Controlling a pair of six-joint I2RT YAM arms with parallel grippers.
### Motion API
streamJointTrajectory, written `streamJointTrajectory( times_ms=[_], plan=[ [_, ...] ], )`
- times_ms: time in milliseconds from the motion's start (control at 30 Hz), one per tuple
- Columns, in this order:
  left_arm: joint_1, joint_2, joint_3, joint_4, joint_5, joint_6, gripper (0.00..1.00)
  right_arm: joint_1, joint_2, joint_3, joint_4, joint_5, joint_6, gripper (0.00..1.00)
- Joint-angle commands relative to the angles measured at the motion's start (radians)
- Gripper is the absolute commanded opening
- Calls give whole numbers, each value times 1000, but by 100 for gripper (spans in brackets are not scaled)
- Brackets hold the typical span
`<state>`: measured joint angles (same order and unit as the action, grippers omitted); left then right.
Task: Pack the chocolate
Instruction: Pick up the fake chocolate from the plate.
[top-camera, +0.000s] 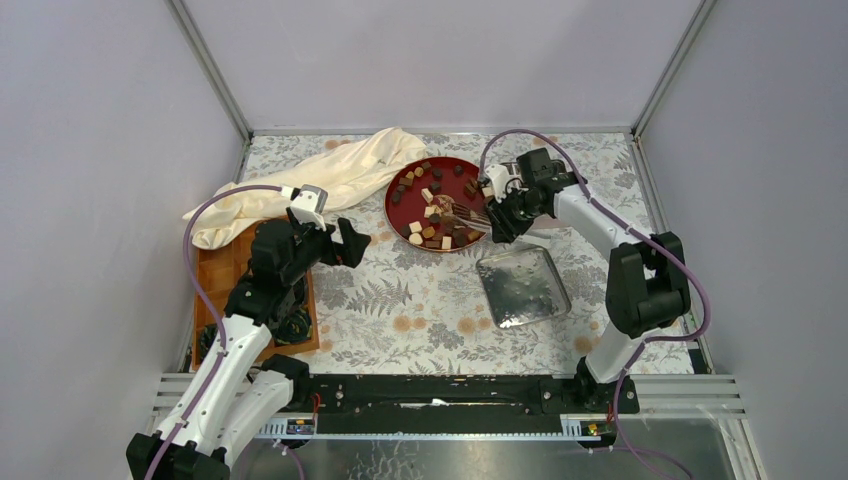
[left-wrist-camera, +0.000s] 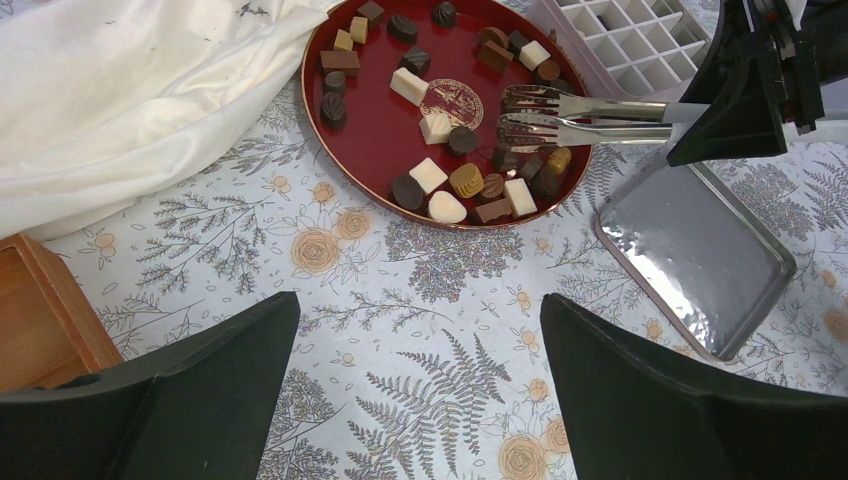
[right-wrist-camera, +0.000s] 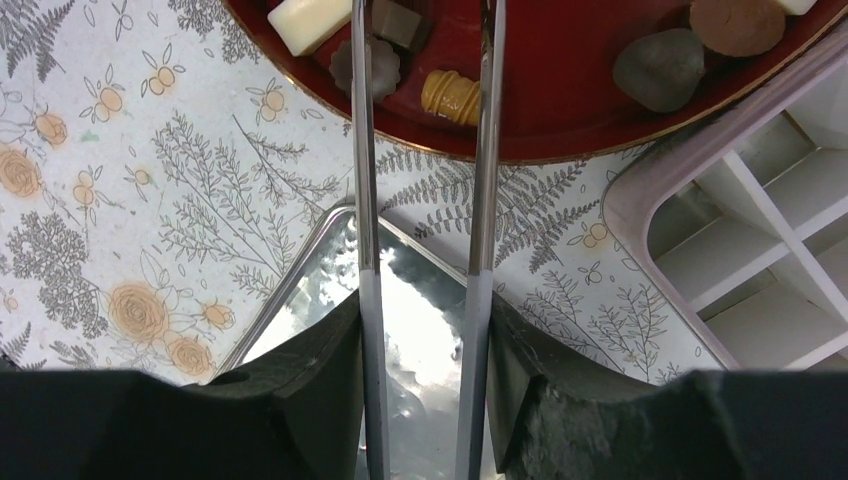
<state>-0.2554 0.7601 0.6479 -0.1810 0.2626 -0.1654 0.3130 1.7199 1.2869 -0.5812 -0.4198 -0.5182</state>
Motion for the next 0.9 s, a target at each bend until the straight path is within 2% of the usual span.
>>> streamJointTrajectory(
  times_ms=[0, 867],
  plan=[
    [-1, -5, -2, 28, -3, 5, 99, 26, 1, 44, 53, 38, 39, 49],
    [-1, -1, -4, 28, -4, 6, 99, 146, 95, 88, 99, 151, 72, 48]
  ],
)
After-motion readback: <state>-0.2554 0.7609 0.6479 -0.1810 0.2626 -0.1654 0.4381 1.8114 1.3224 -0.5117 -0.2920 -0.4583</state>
